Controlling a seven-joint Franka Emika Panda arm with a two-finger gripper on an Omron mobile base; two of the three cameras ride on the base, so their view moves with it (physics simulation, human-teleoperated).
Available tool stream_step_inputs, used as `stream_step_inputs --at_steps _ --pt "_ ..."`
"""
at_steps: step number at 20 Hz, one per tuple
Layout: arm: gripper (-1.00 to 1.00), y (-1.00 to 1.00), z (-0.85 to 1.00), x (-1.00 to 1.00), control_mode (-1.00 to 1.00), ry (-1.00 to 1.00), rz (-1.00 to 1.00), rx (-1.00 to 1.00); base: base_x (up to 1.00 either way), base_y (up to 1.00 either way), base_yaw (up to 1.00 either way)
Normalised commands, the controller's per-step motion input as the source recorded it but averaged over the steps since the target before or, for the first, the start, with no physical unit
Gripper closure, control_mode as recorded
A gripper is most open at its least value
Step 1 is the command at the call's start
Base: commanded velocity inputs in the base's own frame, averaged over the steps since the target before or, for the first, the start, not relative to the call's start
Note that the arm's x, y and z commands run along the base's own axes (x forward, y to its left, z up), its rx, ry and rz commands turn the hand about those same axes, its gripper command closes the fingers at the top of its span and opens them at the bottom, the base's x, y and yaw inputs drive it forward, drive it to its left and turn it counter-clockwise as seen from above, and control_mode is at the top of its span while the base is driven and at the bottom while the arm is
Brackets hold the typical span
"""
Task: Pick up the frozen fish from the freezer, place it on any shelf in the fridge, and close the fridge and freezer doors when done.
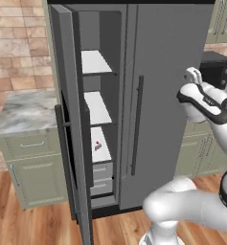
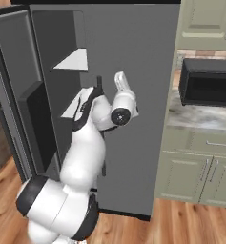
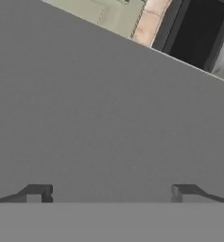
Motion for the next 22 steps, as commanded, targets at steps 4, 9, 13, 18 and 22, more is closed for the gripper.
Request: stream_step_inputs --at_steps 4,9,13,18,22 --pt "-1.00 0.62 0.26 -1.00 -1.00 0.12 0.02 -0.18 0.00 0.00 0.00" --pt "-1.00 0.99 0.21 -1.00 -1.00 0.16 0.08 -0.28 0.00 0.00 0.00" --pt "-1.00 1.00 0.04 -1.00 -1.00 0.15 0.02 -0.32 0.00 0.00 0.00" --pt "-1.00 1.00 0.00 -0.85 -1.00 0.16 -0.03 -0.38 0.00 0.00 0.00" --pt "-1.00 1.00 0.00 -0.62 -1.00 0.23 -0.15 -0.35 0.00 0.00 0.00"
